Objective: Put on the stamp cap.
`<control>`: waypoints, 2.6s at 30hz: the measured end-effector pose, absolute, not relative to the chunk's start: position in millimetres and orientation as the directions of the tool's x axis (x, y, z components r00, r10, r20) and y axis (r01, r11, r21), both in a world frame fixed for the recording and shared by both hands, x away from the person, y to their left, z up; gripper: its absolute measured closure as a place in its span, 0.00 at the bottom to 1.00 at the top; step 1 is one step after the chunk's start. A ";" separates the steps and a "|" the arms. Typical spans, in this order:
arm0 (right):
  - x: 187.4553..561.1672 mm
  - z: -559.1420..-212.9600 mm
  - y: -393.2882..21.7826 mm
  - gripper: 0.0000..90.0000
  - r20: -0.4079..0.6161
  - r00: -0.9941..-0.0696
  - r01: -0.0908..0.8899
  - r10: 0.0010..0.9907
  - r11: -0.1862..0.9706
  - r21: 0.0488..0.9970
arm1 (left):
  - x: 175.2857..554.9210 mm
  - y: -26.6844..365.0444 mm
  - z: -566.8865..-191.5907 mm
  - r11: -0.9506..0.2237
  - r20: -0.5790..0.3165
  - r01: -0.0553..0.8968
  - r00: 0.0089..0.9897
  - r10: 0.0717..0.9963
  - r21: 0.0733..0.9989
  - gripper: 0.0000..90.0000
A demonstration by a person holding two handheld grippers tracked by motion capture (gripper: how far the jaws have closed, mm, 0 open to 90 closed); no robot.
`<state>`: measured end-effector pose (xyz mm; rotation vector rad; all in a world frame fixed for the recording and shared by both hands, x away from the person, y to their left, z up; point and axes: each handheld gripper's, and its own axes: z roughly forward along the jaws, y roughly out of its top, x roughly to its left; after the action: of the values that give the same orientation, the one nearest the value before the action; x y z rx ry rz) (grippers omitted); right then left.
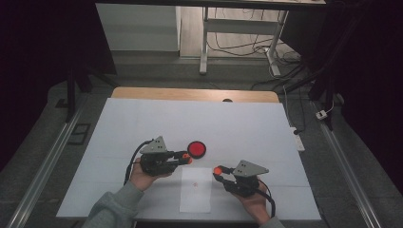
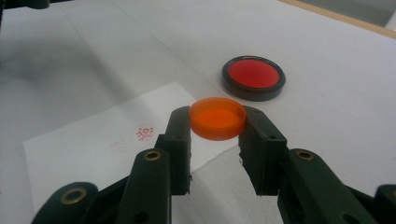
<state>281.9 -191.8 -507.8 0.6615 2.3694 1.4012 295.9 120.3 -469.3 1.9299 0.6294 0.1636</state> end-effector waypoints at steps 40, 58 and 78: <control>278.6 -514.2 -139.9 0.72 -0.010 -0.898 0.201 0.439 0.431 0.880 | 291.9 109.5 -470.3 -0.328 -0.164 0.342 0.870 0.466 0.880 0.80; 279.7 -513.0 -139.6 0.72 0.004 -0.898 0.203 0.440 0.408 0.890 | 289.1 95.8 -479.1 -0.358 -0.183 0.351 0.886 0.427 0.865 0.80; 279.7 -511.6 -140.8 0.72 -0.003 -0.895 0.199 0.446 0.405 0.892 | 288.1 90.7 -482.0 -0.371 -0.185 0.350 0.892 0.413 0.860 0.80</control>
<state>279.7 -140.8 -511.6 0.5677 2.4220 1.4878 288.1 90.7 -482.0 1.9915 0.5547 0.0740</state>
